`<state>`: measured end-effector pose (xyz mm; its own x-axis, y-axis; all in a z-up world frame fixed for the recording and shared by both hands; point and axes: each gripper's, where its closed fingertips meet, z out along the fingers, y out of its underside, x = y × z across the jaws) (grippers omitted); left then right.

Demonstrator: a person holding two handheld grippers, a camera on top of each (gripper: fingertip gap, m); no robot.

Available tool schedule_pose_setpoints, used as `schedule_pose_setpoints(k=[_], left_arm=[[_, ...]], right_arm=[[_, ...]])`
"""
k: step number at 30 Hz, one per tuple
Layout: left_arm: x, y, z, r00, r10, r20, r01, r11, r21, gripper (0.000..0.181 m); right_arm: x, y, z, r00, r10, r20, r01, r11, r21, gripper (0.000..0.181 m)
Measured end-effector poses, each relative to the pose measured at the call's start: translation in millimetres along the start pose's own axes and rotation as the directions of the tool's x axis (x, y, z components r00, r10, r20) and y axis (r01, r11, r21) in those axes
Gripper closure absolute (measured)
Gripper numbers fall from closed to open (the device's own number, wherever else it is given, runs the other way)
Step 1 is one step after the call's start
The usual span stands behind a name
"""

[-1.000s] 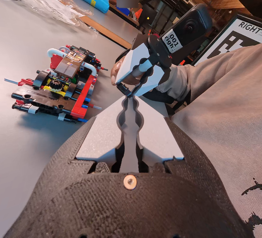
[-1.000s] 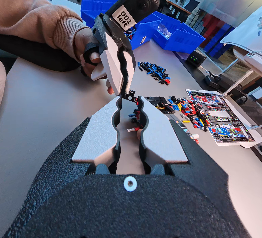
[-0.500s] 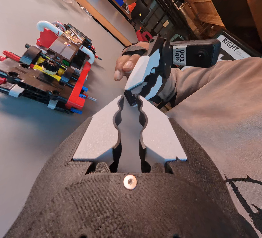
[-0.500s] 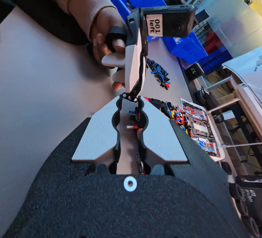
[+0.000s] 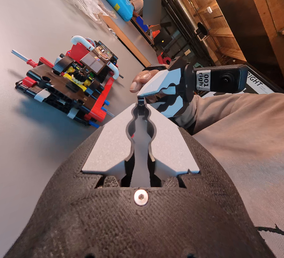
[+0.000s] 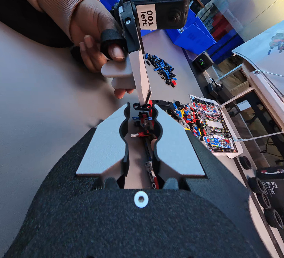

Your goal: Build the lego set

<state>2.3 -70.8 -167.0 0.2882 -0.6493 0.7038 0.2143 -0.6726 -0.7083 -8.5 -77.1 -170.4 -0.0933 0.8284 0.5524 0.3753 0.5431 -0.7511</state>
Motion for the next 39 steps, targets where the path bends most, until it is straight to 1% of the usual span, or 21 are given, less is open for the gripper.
schedule_pose_setpoints(k=[2,9,12,15,18,23,25,27,33,39], left_arm=[[-1,0,0,1.000,0.002,0.008,-0.002,1.000,0.004,0.176],[0,-1,0,1.000,-0.007,0.000,0.007,1.000,0.016,0.176],[0,0,0,1.000,-0.011,-0.006,0.012,1.000,0.010,0.176],[4,5,1,0.999,-0.018,-0.032,0.017,0.999,-0.031,0.176],[5,14,4,0.999,0.041,-0.016,-0.042,0.995,-0.090,0.175],[10,26,8,0.996,0.081,-0.026,-0.084,0.984,-0.159,0.175],[10,28,9,0.996,0.085,-0.024,-0.088,0.982,-0.164,0.175],[9,23,8,0.997,0.072,-0.015,-0.073,0.988,-0.136,0.175],[3,5,0,1.000,0.012,0.007,-0.011,1.000,-0.026,0.175],[2,3,-1,1.000,-0.003,0.017,0.003,1.000,-0.009,0.176]], right_arm=[[2,1,1,1.000,0.001,-0.015,-0.001,1.000,-0.009,0.160],[3,0,1,0.999,0.028,-0.017,-0.028,1.000,0.004,0.160],[2,0,1,1.000,0.013,-0.014,-0.013,1.000,0.005,0.160],[-4,-1,-2,0.999,-0.017,0.047,0.016,1.000,0.013,0.160],[-14,3,-6,0.986,-0.064,0.151,0.066,0.998,-0.013,0.161],[-26,4,-12,0.946,-0.142,0.292,0.159,0.987,-0.034,0.161],[-28,5,-14,0.930,-0.168,0.327,0.192,0.980,-0.043,0.160],[-24,5,-12,0.934,-0.169,0.315,0.195,0.979,-0.053,0.160],[-4,2,-4,0.979,-0.127,0.158,0.139,0.988,-0.069,0.158],[-3,3,-1,0.988,-0.112,0.111,0.123,0.988,-0.095,0.161]])
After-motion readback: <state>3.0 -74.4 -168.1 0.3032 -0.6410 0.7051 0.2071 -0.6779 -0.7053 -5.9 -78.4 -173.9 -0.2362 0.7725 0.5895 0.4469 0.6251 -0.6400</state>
